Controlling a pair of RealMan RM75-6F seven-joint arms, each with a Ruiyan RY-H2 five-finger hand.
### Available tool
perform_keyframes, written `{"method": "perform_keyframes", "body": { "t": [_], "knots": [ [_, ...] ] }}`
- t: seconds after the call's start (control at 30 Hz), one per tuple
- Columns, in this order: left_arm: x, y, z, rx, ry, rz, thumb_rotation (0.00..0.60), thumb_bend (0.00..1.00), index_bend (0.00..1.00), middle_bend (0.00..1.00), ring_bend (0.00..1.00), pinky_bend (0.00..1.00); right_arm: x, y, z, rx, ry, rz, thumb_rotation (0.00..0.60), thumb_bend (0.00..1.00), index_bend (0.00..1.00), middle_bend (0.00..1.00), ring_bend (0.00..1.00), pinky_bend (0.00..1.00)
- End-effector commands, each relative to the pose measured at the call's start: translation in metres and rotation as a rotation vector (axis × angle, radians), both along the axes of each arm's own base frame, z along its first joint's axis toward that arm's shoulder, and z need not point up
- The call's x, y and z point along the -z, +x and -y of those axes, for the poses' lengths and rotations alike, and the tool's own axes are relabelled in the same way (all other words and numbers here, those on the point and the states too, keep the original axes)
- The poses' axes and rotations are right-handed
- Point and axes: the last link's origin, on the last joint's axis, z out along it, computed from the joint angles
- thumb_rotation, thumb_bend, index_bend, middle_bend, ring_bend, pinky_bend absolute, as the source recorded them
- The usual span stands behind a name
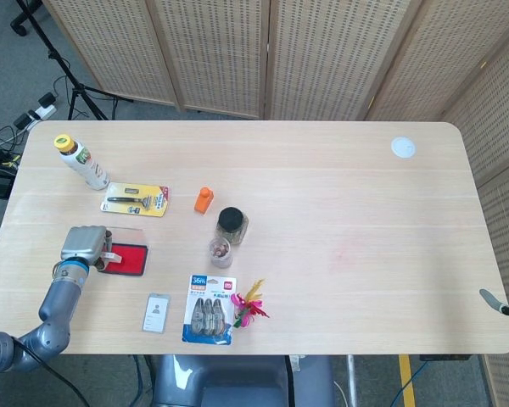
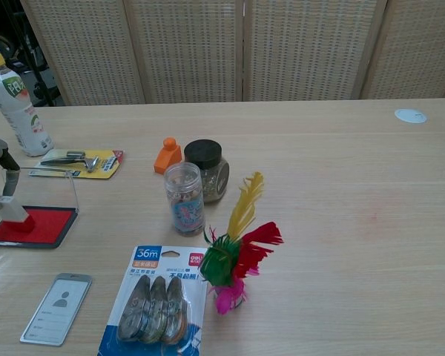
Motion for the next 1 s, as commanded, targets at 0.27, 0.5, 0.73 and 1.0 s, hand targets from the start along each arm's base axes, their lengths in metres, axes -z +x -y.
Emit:
{"method": "perform_keyframes", "body": {
  "t": [0.27, 0.5, 0.73, 1.0],
  "knots": [
    [0.009, -0.004, -0.001, -0.002, -0.012, -0.013, 0.6, 0.34, 0.6, 1.0, 0.94, 0.9, -0.001, 0.0, 0.0, 0.001, -0.002, 0.003, 0.6, 0.0, 0.0, 0.0, 0.0, 0.0],
    [0.01, -0.006, -0.002, 0.001, -0.011, -0.014, 0.6, 0.34, 0.6, 1.0, 0.94, 0.9, -0.002, 0.0, 0.0, 0.002, -0.004, 0.007, 0.6, 0.0, 0.0, 0.0, 0.0, 0.0],
    [0.014, -0.007, 0.0, 0.008, -0.023, -0.019, 0.6, 0.34, 0.6, 1.0, 0.94, 0.9, -0.002, 0.0, 0.0, 0.001, -0.005, 0.01, 0.6, 0.0, 0.0, 0.0, 0.0, 0.0],
    [0.011, -0.005, 0.0, 0.011, -0.013, -0.021, 0.6, 0.34, 0.6, 1.0, 0.94, 0.9, -0.002, 0.0, 0.0, 0.001, -0.003, 0.009, 0.6, 0.0, 0.0, 0.0, 0.0, 0.0]
  ]
}}
